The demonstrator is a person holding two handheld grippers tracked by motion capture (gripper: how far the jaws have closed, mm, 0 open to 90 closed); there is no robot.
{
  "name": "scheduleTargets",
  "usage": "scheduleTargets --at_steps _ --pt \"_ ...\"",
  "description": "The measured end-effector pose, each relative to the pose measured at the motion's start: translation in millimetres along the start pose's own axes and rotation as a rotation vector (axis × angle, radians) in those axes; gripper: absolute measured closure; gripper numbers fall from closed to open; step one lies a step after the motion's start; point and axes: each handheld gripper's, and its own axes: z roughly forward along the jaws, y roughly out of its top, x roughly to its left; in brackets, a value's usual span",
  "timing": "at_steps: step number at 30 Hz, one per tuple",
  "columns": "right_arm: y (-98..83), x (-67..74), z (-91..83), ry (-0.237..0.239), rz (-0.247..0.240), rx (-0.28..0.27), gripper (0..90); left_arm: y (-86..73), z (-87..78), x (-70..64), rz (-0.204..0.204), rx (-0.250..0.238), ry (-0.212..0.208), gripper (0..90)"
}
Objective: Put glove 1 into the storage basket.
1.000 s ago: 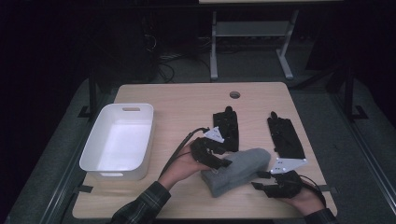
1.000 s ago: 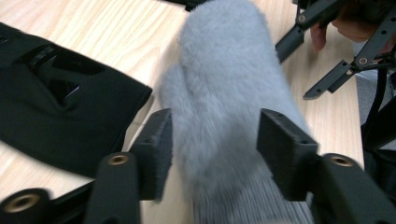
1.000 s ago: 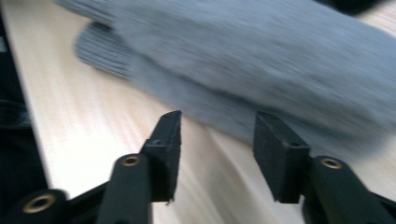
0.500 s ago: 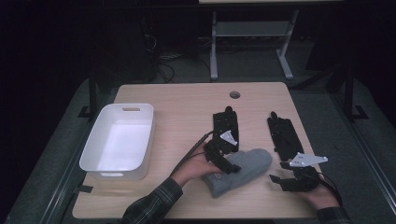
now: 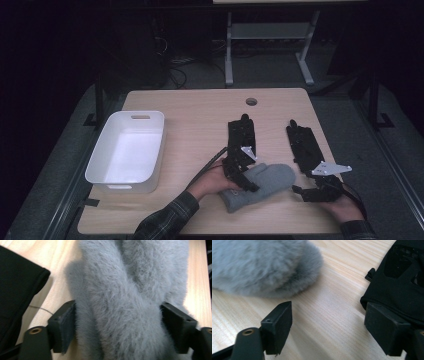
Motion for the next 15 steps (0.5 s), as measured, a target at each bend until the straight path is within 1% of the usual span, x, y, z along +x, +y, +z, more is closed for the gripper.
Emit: scheduleTargets --at_steps 1,2,3,4,5,6,7,8,9,10,11,13,14,15 --pt "-0.3 -0.3 0.6 0.000 0.004 0.001 21.4 0.3 0.1 -0.4 0.007 0.002 -0.003 23.7" --pt "-0.3 -0.3 0.6 0.000 0.004 0.001 21.4 0.3 0.1 -0.9 0.006 0.003 -0.016 23.7" --pt "-1.2 -0.7 2.3 -0.003 0.007 0.001 19.7 0.4 0.3 -1.3 0.003 0.001 -0.030 31.4" --pt "-1.6 -0.9 2.6 -0.002 0.003 -0.003 19.2 0.5 0.2 -1.2 0.006 0.003 -0.042 35.3" --pt "-1.6 -1.0 2.8 0.000 0.005 -0.005 18.7 0.6 -0.3 -0.3 0.011 0.012 -0.063 38.5" --pt "-1.9 -1.1 3.2 0.001 0.005 -0.009 18.1 0.7 -0.4 0.0 0.007 0.016 -0.073 41.8" --pt "-1.9 -1.1 3.2 0.001 0.005 -0.009 18.1 0.7 -0.4 0.0 0.007 0.016 -0.073 44.9" --pt "-2.4 -0.9 3.5 0.000 0.004 -0.012 17.3 0.8 -0.3 0.3 0.008 0.019 -0.080 44.9" --pt "-2.6 -0.6 3.6 0.000 0.002 -0.012 17.1 0.9 -0.4 0.6 0.005 0.023 -0.090 47.9" --pt "-2.6 -0.4 3.7 -0.001 -0.002 -0.012 16.8 1.7 -1.3 0.2 0.005 0.029 -0.093 54.6" --pt "-2.6 -0.4 3.7 -0.001 -0.002 -0.012 16.8 1.7 -1.3 0.2 0.005 0.029 -0.093 57.2" --pt "-2.6 -0.1 3.9 -0.001 -0.003 -0.010 15.6 2.4 -3.2 -1.5 0.012 0.031 -0.078 62.5" --pt "-2.6 0.1 3.8 0.000 -0.003 -0.008 15.1 2.4 -5.3 -2.7 0.004 0.026 -0.067 64.4" --pt "-2.7 0.2 3.9 0.001 -0.005 -0.007 14.6 2.4 -5.3 -2.7 0.004 0.026 -0.067 66.0"
